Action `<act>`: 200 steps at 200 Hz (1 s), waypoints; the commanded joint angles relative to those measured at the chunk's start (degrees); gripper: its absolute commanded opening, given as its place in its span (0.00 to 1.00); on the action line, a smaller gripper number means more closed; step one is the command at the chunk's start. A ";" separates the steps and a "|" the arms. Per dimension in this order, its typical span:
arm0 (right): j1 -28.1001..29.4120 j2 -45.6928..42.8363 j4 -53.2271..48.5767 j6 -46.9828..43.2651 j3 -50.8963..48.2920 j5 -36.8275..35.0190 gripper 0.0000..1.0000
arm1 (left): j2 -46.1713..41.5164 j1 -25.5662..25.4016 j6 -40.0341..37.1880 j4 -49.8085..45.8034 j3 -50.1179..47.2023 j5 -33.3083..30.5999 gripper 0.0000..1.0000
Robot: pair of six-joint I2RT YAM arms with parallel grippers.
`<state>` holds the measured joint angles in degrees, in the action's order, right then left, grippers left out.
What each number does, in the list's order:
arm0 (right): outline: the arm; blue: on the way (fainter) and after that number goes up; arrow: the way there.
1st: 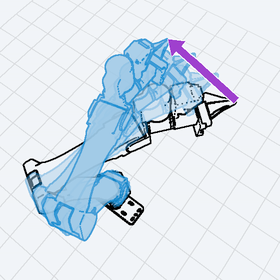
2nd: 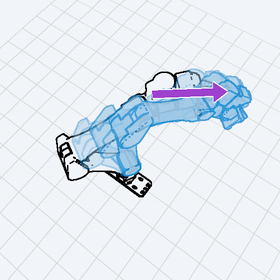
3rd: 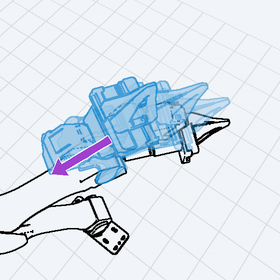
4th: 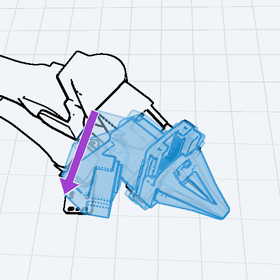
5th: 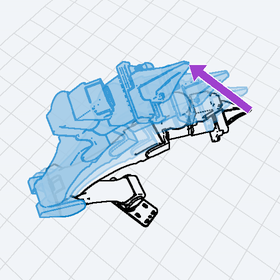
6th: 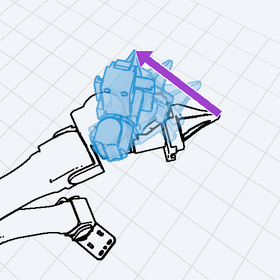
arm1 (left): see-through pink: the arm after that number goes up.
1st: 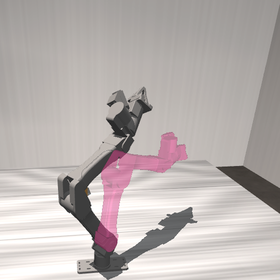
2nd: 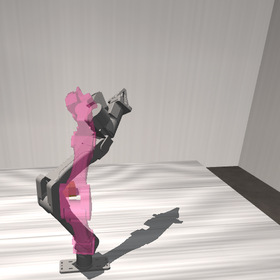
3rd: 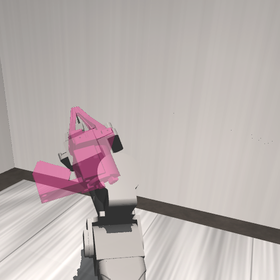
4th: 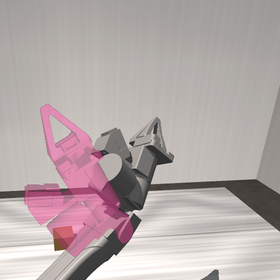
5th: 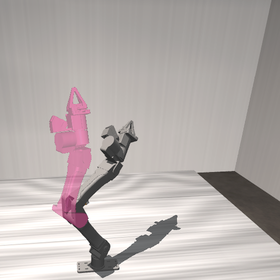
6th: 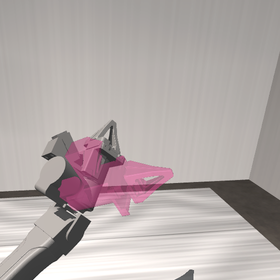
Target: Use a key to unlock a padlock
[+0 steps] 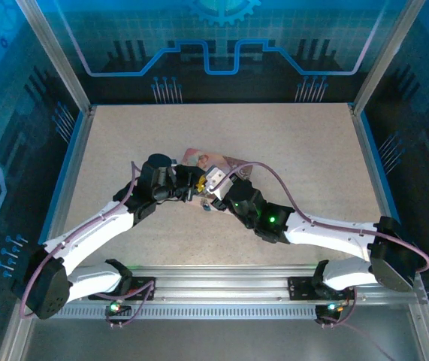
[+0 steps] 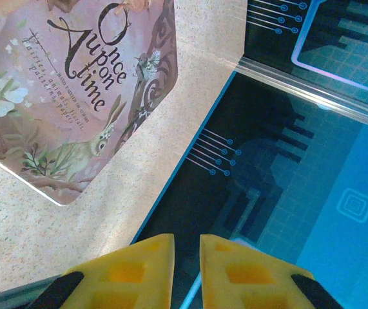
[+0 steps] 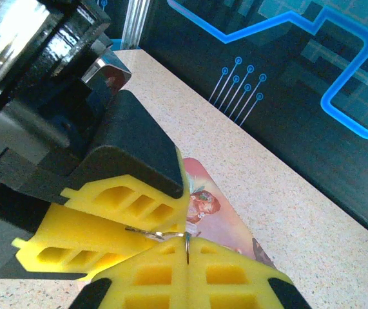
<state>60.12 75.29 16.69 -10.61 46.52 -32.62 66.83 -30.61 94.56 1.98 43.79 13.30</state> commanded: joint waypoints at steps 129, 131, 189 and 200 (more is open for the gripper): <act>-0.62 -4.56 -6.05 4.60 0.28 6.55 0.23 | 1.18 -0.45 -6.31 3.53 0.31 -2.09 0.00; -0.88 -4.89 -6.29 4.93 0.16 7.14 0.24 | 1.06 -0.36 -6.60 3.62 0.33 -2.24 0.00; -11.61 -11.40 -11.50 16.02 -0.98 31.71 0.49 | -0.17 -0.41 -23.18 9.96 0.29 -2.40 0.00; -14.60 -11.95 -11.50 19.25 -1.28 37.46 0.50 | -0.29 -0.37 -26.61 11.05 0.44 -1.69 0.00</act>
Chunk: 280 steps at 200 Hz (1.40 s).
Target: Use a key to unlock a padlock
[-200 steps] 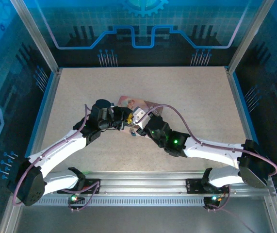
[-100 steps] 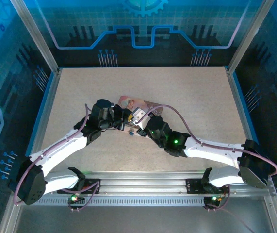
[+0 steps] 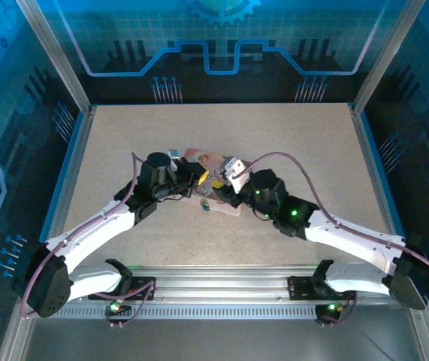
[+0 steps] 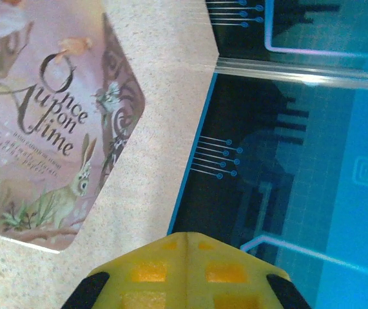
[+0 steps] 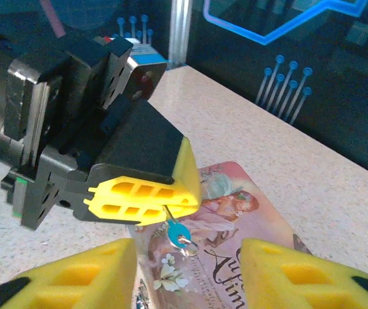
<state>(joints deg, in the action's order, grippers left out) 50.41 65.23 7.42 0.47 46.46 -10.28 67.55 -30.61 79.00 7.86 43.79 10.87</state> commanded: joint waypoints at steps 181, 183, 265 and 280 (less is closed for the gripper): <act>-21.03 9.51 20.28 39.06 -3.94 57.67 0.53 | -3.74 -0.39 -45.78 3.19 2.65 14.24 0.00; -20.98 9.64 20.27 39.07 -3.97 57.66 0.53 | -3.72 -0.36 -45.78 3.19 2.69 14.26 0.00; -19.20 11.41 20.00 38.74 -3.12 58.82 0.41 | -2.90 -0.41 -45.16 3.99 2.66 14.49 0.00; -18.96 11.78 19.70 38.56 -2.73 59.18 0.39 | -2.91 -0.40 -45.08 3.92 2.55 14.44 0.00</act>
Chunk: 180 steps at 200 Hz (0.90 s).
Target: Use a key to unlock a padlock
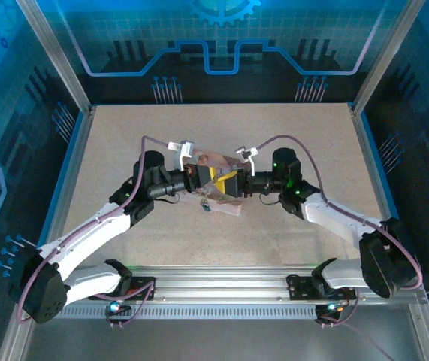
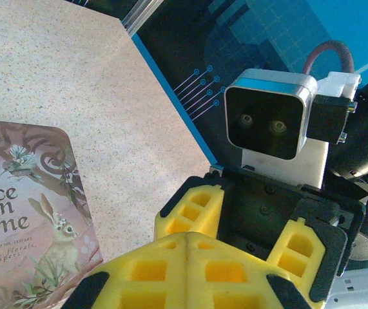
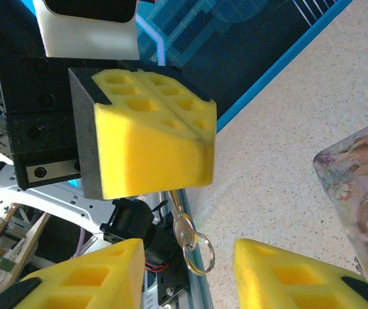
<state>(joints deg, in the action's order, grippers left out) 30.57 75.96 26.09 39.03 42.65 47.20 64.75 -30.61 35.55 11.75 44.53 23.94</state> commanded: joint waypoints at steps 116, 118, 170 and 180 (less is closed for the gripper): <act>1.34 1.49 0.50 0.00 2.09 0.38 0.26 | 0.28 -0.41 -1.45 0.56 1.71 1.94 0.00; 1.29 1.52 0.51 0.00 2.09 0.40 0.25 | 0.28 -0.41 -1.49 0.56 1.72 1.91 0.00; 1.35 1.73 0.51 0.17 2.52 0.36 0.21 | 0.61 -0.35 -1.45 0.53 1.91 2.20 0.00; 1.43 1.71 0.50 0.25 2.60 0.32 0.21 | 0.66 -0.41 -1.39 0.56 1.96 2.33 0.00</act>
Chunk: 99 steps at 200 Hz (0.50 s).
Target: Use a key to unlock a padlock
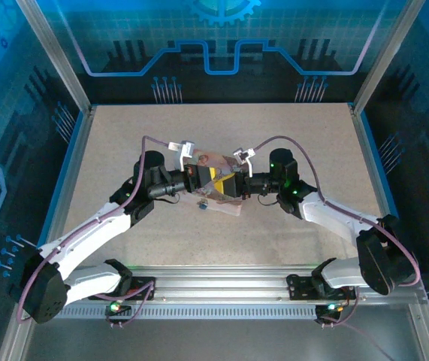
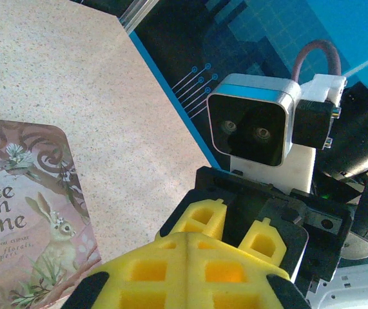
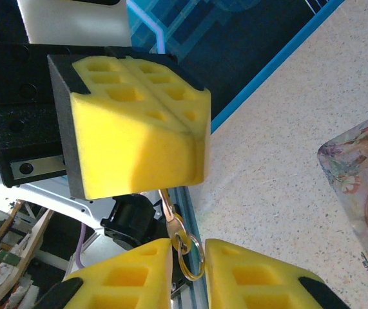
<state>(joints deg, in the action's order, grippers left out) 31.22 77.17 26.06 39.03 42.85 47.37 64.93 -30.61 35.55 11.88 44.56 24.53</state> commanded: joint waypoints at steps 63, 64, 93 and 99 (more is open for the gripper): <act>0.76 0.35 0.00 0.00 2.80 0.00 0.17 | 0.62 -0.41 -1.44 0.40 1.71 1.85 0.00; 0.72 0.31 0.02 0.00 2.83 0.00 0.17 | 0.59 -0.37 -1.45 0.41 1.69 1.84 0.00; 0.74 0.24 -0.91 -0.52 2.58 -0.13 0.17 | 0.49 -0.37 -1.39 0.43 1.73 1.67 0.00; 0.77 0.26 -1.13 -0.61 2.54 -0.10 0.18 | 0.50 -0.39 -1.36 0.38 1.71 1.64 0.00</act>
<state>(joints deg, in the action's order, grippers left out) 31.24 77.17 25.76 39.00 43.97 47.00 65.47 -30.61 35.55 11.88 44.56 25.21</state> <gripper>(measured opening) 0.171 0.053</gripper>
